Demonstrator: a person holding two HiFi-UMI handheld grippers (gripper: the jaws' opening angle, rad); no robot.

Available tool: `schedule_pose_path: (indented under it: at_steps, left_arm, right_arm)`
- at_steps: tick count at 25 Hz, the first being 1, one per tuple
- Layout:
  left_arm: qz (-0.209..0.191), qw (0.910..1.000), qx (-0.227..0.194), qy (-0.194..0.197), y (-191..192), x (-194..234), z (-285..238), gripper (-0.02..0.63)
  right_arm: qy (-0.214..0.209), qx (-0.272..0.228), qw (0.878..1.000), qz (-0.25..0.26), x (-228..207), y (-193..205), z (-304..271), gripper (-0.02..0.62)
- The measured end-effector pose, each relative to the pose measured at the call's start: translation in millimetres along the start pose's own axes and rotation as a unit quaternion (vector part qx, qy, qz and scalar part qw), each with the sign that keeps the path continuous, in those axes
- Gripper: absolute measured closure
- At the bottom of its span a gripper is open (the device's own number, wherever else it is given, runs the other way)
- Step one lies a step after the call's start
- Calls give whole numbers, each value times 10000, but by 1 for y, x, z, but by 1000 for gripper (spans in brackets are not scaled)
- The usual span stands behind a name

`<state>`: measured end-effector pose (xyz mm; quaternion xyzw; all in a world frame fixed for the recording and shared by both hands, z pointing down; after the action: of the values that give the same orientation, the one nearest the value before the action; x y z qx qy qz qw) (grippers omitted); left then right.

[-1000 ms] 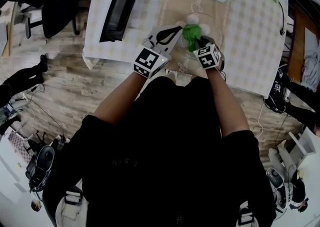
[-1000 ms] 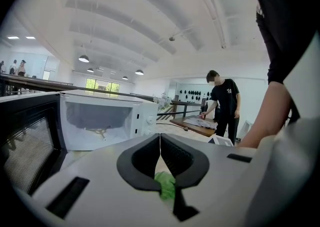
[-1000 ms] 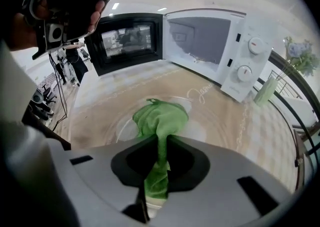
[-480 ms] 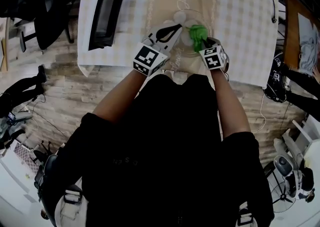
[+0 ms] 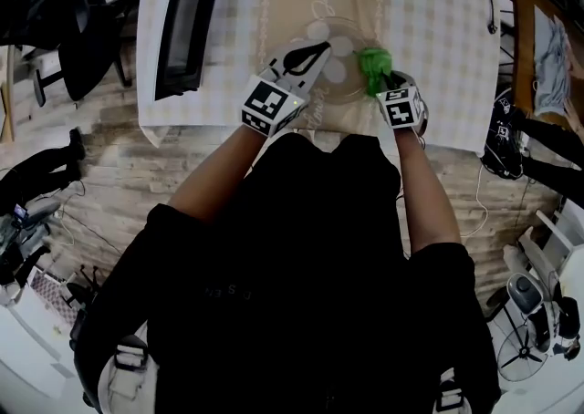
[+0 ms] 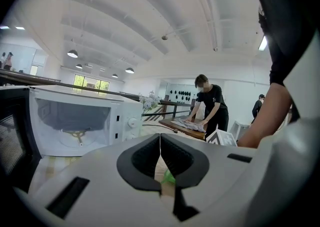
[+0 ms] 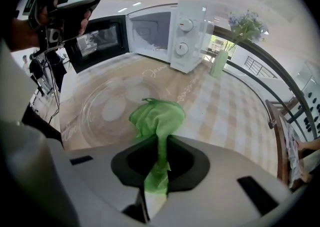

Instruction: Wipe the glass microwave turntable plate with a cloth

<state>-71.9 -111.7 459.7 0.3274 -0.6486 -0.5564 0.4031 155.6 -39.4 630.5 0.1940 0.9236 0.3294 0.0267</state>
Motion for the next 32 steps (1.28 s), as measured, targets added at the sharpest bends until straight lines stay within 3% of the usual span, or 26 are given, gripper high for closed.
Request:
schedule_pose_path:
  at_steps: [6, 12, 22, 32]
  left_arm:
    - [-54, 10000, -66, -18, -1, 5, 5, 585]
    - [-68, 9998, -114, -136, 1, 11, 18, 584]
    - [-155, 9986, -167, -473, 8, 27, 48, 585]
    - [-15, 9969, -42, -790, 23, 36, 75, 585]
  right_arm:
    - [140, -64, 9989, -446, -12, 0, 21, 541]
    - [-33, -542, 9971, -527, 12, -28, 38, 543]
    - [-736, -1132, 9887, -653, 84, -78, 30, 541]
    - [-1553, -912, 9806, -777, 161, -91, -12, 541]
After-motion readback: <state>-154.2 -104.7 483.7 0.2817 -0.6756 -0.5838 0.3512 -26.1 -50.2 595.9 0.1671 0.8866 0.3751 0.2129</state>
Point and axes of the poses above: the fingertips, and each gripper's own axes: z backward along the fingers, x to its left, y out of its underside, the point moved 7 cm from there along z, backward along the fingers, and after that the axes turned 10 degrees about -x, right-handed, at the moved point
